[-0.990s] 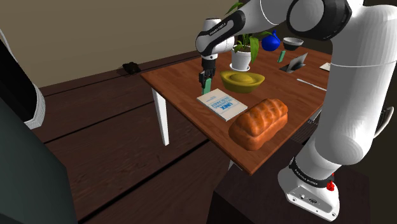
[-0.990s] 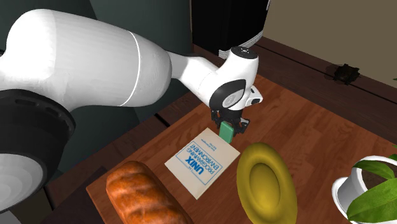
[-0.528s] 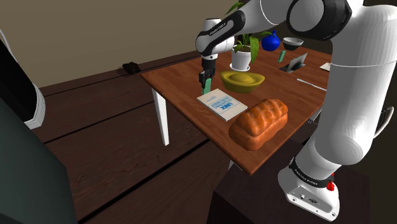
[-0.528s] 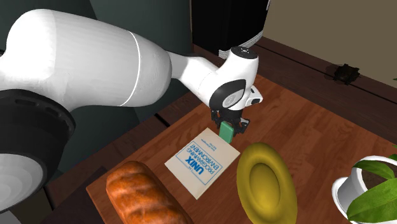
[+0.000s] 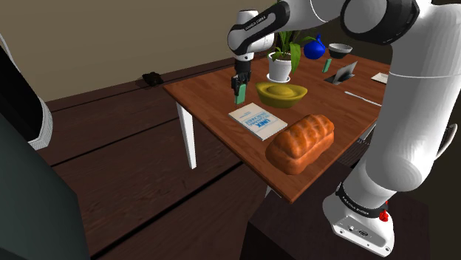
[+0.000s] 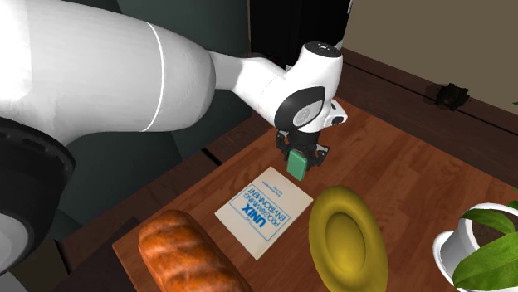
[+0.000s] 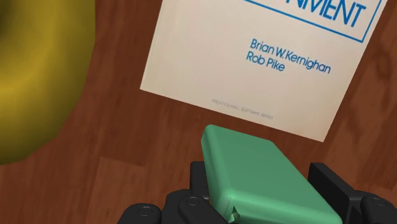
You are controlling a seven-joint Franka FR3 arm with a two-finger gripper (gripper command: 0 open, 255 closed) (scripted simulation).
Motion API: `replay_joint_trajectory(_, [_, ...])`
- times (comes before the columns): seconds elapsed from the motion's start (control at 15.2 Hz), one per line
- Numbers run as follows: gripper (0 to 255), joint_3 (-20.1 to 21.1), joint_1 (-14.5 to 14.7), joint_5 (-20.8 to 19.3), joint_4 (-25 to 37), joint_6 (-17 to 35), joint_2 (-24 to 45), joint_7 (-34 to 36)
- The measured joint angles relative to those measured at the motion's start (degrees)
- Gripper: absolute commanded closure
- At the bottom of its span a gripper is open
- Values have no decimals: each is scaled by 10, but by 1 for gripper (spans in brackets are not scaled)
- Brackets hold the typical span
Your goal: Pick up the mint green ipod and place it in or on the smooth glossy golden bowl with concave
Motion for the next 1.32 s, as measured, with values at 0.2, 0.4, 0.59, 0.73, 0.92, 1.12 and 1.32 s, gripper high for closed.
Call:
replay_joint_trajectory(0.2, [255, -1, 0, -2, 11, -21, -10, 2])
replay_joint_trajectory(0.4, [255, -1, 2, -4, 24, -40, -17, 4])
replay_joint_trajectory(0.59, [255, -2, 1, -6, 35, -60, -26, 4])
replay_joint_trajectory(0.73, [255, -2, 1, -7, 44, -74, -31, 5])
replay_joint_trajectory(0.92, [255, -3, 1, -9, 58, -95, -37, 6])
replay_joint_trajectory(1.12, [255, -3, 1, -10, 77, -116, -40, 7])
replay_joint_trajectory(1.32, [255, -3, 1, -11, 93, -137, -45, 8])
